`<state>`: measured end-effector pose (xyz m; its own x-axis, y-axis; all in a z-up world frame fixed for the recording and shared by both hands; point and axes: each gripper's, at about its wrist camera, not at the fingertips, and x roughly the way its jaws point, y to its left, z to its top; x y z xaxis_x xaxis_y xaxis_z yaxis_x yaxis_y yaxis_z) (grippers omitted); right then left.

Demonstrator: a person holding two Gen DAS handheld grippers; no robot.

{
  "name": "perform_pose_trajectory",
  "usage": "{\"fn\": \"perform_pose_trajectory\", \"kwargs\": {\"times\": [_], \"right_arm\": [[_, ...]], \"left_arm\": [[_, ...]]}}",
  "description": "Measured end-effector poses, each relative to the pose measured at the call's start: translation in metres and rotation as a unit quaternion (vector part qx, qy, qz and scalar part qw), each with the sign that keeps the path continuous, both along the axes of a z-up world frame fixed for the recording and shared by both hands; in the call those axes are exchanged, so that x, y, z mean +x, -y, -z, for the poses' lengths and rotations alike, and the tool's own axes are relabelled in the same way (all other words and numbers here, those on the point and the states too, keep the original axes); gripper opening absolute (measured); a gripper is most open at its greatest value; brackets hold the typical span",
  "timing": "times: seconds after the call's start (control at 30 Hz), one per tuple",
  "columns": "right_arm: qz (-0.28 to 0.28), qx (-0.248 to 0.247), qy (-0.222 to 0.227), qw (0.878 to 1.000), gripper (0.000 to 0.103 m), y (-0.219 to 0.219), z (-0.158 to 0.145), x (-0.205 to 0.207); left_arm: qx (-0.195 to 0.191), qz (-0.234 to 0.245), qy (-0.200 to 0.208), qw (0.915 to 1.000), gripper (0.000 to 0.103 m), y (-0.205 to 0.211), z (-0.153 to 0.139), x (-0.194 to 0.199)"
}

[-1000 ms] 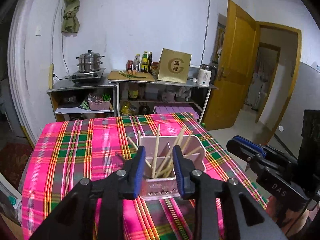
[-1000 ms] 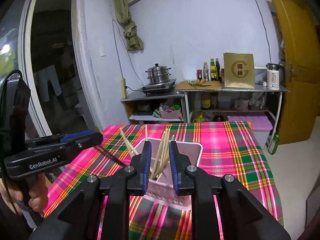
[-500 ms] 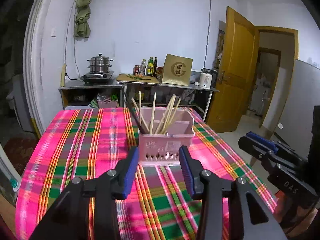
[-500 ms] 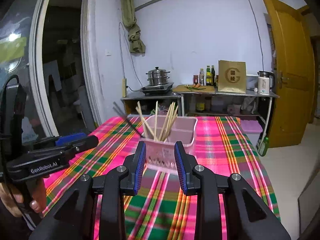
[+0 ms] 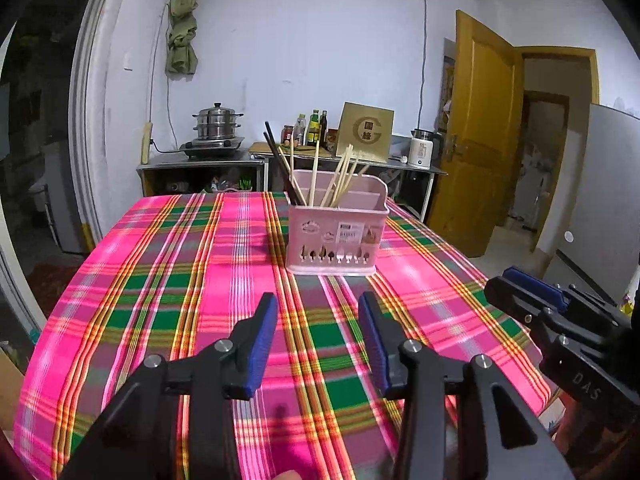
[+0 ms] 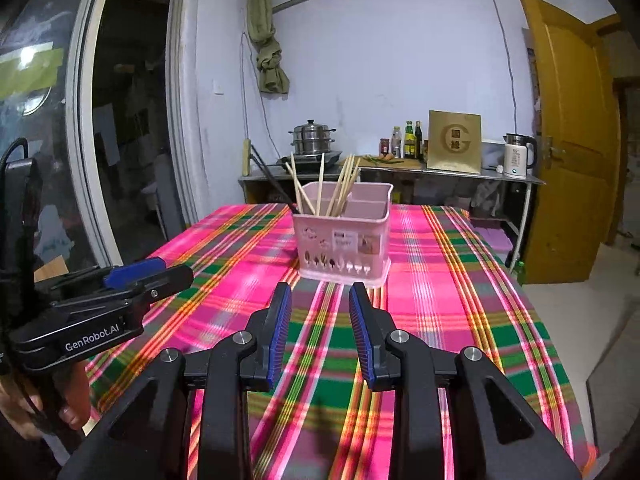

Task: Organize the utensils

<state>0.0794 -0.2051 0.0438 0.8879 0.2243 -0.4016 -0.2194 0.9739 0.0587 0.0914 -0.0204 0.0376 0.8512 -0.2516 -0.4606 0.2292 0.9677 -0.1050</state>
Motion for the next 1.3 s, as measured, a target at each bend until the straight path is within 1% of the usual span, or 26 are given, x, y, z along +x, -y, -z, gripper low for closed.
{"fn": "perform_pose_trajectory", "kwargs": {"times": [0.2, 0.53, 0.93, 1.3], "right_arm": [[0.001, -0.006, 0.004, 1.0, 0.031, -0.006, 0.011, -0.017], [0.007, 0.002, -0.005, 1.0, 0.031, -0.002, 0.022, -0.024], [0.009, 0.004, -0.008, 1.0, 0.031, 0.002, 0.023, -0.022], [0.006, 0.003, -0.01, 1.0, 0.031, -0.002, 0.025, -0.021]], "left_arm": [[0.011, 0.002, -0.01, 0.9999, 0.044, 0.004, 0.016, -0.017], [0.012, -0.002, -0.018, 0.9998, 0.044, 0.004, 0.032, -0.026], [0.014, -0.005, -0.015, 0.9998, 0.044, 0.004, 0.033, -0.027], [0.015, -0.005, -0.011, 0.9998, 0.044, 0.006, 0.031, -0.03]]}}
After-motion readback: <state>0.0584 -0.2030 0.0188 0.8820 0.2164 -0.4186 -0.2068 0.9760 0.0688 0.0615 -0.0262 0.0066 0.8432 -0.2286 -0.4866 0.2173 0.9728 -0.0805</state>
